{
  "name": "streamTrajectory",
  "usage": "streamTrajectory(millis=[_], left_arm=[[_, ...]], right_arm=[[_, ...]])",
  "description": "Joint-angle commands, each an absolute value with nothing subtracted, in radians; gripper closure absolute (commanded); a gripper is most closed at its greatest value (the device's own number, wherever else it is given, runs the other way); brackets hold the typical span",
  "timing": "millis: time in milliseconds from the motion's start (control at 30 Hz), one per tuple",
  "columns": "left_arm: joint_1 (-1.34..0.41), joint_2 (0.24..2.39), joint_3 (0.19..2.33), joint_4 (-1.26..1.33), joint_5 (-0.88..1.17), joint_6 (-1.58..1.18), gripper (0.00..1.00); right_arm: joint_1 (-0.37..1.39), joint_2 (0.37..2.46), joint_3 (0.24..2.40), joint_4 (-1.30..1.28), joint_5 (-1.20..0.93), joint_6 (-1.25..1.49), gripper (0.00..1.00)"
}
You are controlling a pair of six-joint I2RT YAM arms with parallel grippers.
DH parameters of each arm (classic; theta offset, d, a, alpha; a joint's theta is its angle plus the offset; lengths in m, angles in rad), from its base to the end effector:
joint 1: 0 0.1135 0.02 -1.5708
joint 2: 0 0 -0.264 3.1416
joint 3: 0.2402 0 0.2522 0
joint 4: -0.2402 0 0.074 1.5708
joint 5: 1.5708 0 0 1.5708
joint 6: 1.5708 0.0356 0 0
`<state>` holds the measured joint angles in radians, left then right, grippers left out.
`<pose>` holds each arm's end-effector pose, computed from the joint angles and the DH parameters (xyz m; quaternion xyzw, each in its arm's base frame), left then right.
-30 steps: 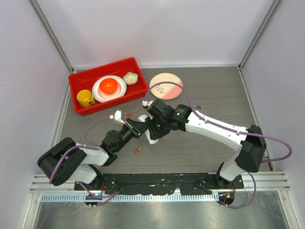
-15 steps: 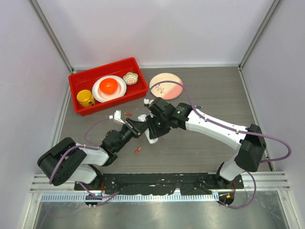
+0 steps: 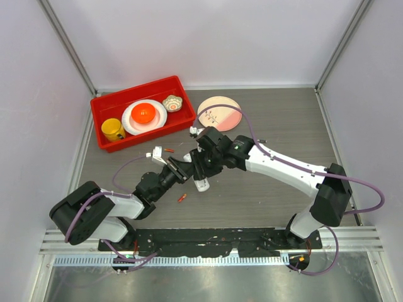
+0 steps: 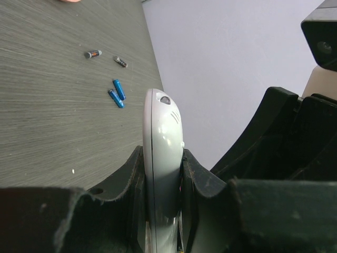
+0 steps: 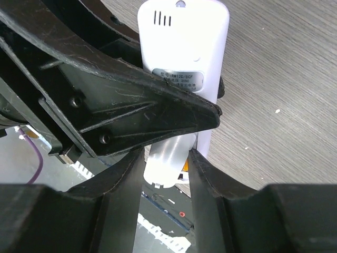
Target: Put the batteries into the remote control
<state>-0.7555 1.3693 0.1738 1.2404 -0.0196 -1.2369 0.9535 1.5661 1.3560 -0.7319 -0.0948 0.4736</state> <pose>0.1623 -0.1519 0.1712 -0.1716 0.6694 -0.6030 0.3985 0.1913 0.2753 0.2966 -0.2400 0.9192 0.2362 0.2041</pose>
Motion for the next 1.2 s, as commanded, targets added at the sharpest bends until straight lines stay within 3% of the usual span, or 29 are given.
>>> streamTrajectory(millis=[0,667,1167], left_arm=[[-0.779,1.344,0.202,1.546,0.054,-1.253,1.00],[-0.779,1.321,0.216,1.546,0.075,-1.295,1.00],[-0.779,1.336,0.218,1.546,0.069,-1.308,1.00]], right_arm=[[0.950,1.559,1.345,-0.597,-0.061,0.476,0.55],[0.950,1.529,1.318,-0.632,-0.003,0.436,0.57],[0.950,1.513,1.319,-0.653,0.044,0.423,0.52]])
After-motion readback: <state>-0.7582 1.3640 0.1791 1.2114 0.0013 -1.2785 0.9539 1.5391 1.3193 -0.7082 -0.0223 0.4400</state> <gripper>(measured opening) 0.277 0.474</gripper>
